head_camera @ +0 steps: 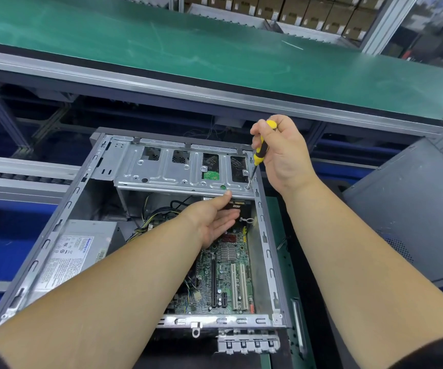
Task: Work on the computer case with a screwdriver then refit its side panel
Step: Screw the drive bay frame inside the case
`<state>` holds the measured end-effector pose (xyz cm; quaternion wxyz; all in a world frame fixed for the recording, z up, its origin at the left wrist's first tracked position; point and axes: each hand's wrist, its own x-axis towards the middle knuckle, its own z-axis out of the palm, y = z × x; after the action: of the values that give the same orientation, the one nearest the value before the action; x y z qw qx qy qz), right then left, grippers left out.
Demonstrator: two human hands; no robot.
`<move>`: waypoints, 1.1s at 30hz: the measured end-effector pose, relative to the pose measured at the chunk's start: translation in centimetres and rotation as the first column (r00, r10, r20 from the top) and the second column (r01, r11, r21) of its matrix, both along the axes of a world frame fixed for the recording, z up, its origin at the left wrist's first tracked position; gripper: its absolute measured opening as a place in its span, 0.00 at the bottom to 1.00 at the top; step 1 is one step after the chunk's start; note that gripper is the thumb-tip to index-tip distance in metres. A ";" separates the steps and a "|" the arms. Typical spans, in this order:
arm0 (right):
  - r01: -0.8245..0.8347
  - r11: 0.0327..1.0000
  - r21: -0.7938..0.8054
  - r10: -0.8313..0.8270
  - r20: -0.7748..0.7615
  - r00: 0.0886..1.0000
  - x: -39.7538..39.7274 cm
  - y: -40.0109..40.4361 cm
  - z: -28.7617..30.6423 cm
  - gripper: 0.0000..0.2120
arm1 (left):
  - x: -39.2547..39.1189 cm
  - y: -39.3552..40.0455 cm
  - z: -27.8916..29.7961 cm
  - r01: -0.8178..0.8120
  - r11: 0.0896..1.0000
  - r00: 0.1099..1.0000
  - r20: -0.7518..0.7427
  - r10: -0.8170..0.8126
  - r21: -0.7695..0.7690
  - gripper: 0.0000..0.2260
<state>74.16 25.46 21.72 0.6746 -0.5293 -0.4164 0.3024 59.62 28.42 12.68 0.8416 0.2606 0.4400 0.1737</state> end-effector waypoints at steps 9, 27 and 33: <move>-0.024 0.998 0.052 0.027 -0.067 0.997 0.6 -0.2 -0.2 0.13 | 0.0 0.0 0.1 0.000 1.000 1.000 0.012 0.000 -0.011 0.14; 0.048 0.999 0.009 -0.048 0.004 0.999 0.4 0.1 -0.4 0.04 | 0.0 -0.1 0.2 -0.008 1.000 1.000 0.008 0.008 -0.016 0.13; 0.005 0.999 0.046 0.002 -0.158 0.987 0.2 -0.1 -0.4 0.17 | 0.0 -0.1 0.3 -0.008 1.000 1.000 0.001 0.008 -0.018 0.14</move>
<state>74.37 25.39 21.30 0.7177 -0.4883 -0.3679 0.3334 59.63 28.27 12.95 0.8435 0.2513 0.4421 0.1730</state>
